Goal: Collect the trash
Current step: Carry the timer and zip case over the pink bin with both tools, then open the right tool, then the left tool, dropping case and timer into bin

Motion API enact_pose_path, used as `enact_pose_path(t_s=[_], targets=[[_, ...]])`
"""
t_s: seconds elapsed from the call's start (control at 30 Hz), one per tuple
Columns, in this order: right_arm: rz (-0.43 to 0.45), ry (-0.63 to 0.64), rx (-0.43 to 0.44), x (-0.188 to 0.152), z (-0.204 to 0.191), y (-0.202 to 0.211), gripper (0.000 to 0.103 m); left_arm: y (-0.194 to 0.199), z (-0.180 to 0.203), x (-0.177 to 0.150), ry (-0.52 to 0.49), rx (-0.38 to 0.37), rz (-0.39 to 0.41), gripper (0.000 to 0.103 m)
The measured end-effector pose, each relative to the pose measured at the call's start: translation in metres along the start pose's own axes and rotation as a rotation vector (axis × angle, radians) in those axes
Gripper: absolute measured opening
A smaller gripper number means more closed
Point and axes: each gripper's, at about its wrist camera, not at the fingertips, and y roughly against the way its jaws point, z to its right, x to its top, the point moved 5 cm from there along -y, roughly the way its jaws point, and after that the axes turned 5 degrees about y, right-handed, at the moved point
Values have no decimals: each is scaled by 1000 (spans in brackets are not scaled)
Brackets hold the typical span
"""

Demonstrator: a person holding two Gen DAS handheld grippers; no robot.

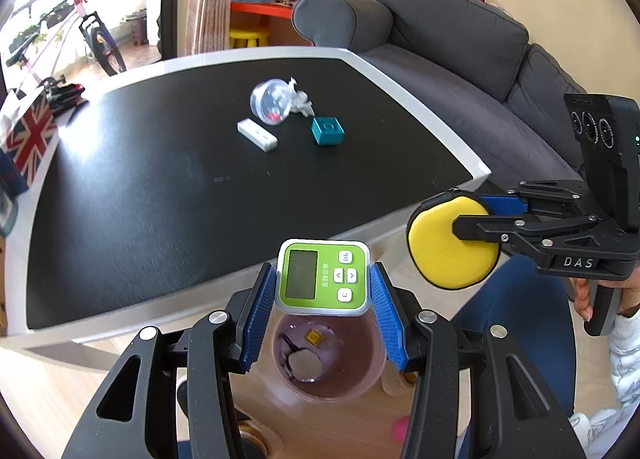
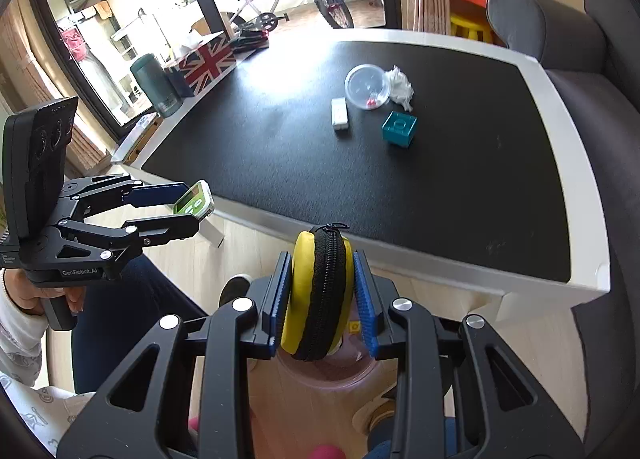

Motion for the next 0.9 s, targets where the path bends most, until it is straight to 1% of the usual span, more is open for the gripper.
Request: enact_pose_path(t_s=[0.17, 0.4, 0.5, 0.53, 0.57, 0.63, 0.73, 0.9], targets=[[-19, -8, 12, -11, -4, -4, 30, -3, 5, -14, 11, -16, -22, 47], [-18, -2, 28, -10, -8, -4, 30, 0, 7, -14, 13, -22, -16, 47], [-19, 2, 42, -9, -10, -5, 33, 0, 7, -13, 9, -21, -13, 47], [-19, -1, 40, -9, -9, -5, 42, 0, 7, -13, 8, -20, -13, 47], [-19, -6, 36, -9, -8, -6, 67, 0, 7, -13, 7, -20, -14, 47], [-5, -17, 39, -8, -6, -4, 86, -1, 7, -13, 6, -21, -17, 47], [0, -30, 24, -7, -2, -2, 92, -1, 8, -13, 5, -23, -20, 47], [8, -54, 5, -8, 4, -1, 94, -2, 10, -13, -4, -28, -29, 47]])
